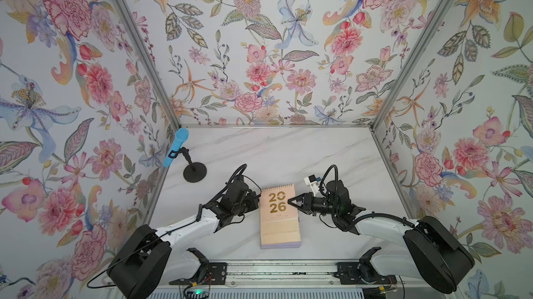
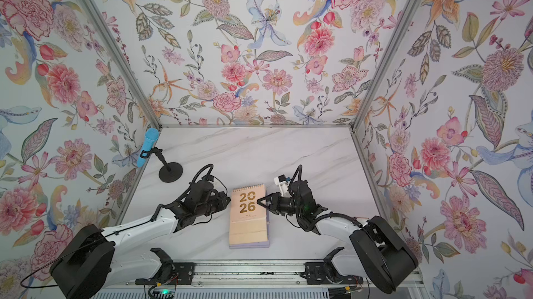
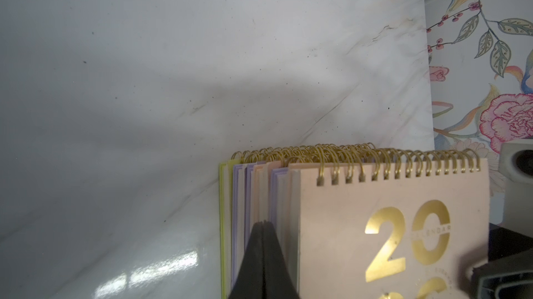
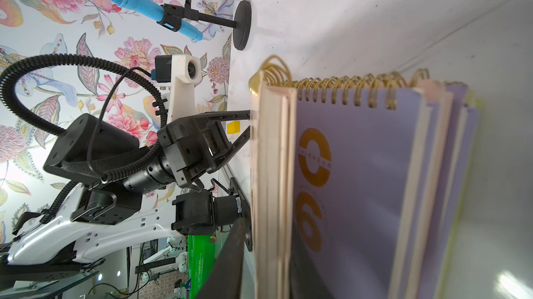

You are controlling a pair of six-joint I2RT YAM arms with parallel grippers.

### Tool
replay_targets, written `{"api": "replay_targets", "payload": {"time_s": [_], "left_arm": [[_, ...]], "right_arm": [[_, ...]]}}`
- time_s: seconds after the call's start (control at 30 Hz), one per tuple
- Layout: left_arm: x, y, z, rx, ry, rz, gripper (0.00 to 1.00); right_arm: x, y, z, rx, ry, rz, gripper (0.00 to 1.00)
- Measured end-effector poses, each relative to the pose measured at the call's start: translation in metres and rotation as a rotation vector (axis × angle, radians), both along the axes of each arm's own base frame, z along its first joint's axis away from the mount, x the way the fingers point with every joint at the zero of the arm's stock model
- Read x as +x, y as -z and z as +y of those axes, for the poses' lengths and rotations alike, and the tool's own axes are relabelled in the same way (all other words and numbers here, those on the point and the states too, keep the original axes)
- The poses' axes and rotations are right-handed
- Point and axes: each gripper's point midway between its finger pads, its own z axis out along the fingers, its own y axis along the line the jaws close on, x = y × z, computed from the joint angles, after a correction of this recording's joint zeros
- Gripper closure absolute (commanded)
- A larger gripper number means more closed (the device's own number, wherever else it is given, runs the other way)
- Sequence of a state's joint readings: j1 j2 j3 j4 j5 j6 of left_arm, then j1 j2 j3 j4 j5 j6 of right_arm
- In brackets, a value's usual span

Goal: Stack the calendars
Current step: Place the calendar at the calendar.

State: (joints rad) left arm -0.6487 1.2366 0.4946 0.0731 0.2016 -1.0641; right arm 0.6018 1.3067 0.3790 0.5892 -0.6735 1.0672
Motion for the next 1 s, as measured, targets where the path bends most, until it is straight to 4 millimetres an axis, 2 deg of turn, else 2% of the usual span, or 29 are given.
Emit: {"api": "replay_targets", "payload": {"time_s": [0.5,0.73,1.0], "left_arm": [[-0.001,0.003,0.001,0.004,0.0,0.005,1.0],[-0.002,0.003,0.001,0.005,0.0,0.006,1.0],[-0.001,0.003,0.002,0.01,-0.005,0.004,1.0]], "right_arm": [[0.002,0.014,-0.008,-0.055,0.019,0.016,0.66],[0.003,0.027,-0.012,-0.094,0.029,0.04,0.64],[0.004,0.028,-0.013,-0.112,0.027,0.032,0.59]]}}
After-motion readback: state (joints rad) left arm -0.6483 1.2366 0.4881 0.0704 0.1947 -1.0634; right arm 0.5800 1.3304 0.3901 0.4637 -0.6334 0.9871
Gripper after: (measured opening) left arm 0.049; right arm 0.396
